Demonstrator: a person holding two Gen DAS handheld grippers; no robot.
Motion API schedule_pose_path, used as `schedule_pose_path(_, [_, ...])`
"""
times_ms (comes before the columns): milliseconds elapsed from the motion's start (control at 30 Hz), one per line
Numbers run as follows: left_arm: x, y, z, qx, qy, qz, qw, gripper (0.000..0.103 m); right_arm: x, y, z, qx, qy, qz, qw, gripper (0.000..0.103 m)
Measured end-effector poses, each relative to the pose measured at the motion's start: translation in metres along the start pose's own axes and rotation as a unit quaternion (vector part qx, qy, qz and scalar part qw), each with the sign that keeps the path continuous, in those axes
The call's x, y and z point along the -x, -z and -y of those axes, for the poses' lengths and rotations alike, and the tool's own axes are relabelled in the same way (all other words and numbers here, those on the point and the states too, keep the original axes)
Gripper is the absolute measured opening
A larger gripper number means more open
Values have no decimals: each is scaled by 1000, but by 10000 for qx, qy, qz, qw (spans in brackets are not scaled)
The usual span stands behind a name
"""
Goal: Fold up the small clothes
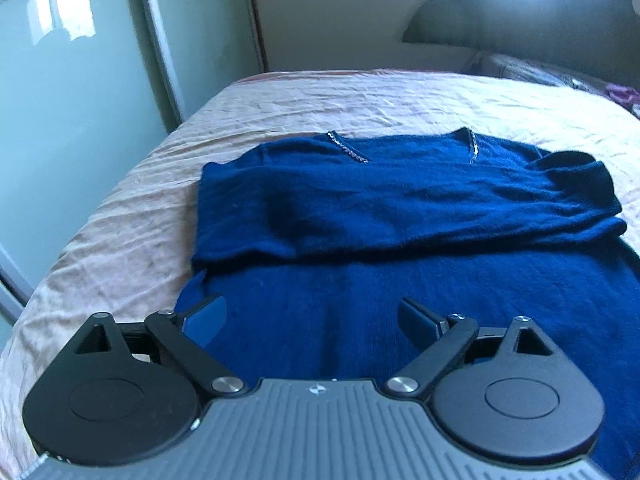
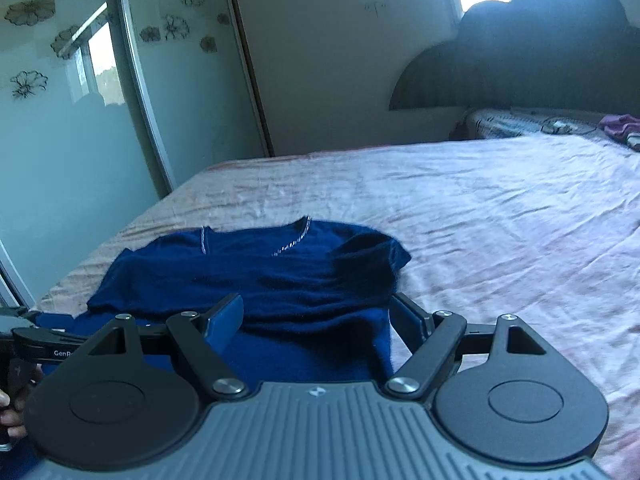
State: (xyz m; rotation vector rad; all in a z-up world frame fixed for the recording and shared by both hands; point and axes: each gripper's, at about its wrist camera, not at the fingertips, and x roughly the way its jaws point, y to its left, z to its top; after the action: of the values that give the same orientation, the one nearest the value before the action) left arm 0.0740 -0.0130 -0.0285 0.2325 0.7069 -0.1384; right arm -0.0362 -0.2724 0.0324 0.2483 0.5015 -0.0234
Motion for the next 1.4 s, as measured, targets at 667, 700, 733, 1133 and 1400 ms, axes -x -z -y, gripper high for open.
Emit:
schedule_pose_path(667, [51, 39, -9, 74, -86, 29, 9999, 96, 50, 38, -37, 821, -303, -236, 9959, 87])
schedule_pose_path(700, [52, 41, -11, 91, -104, 16, 9999, 96, 51, 40, -37, 822, -320, -252, 9958, 87])
schedule_pose_path(733, [53, 43, -12, 111, -126, 1, 9999, 96, 53, 41, -37, 825, -335, -261, 9957, 87])
schedule_pose_path(1133, [69, 57, -29, 256, -330, -58, 9991, 96, 89, 37, -17, 817, -397, -128, 9958, 87])
schedule_pose_path(1400, [90, 65, -40, -9, -318, 50, 9995, 96, 112, 34, -19, 1316, -608, -207, 9892, 87])
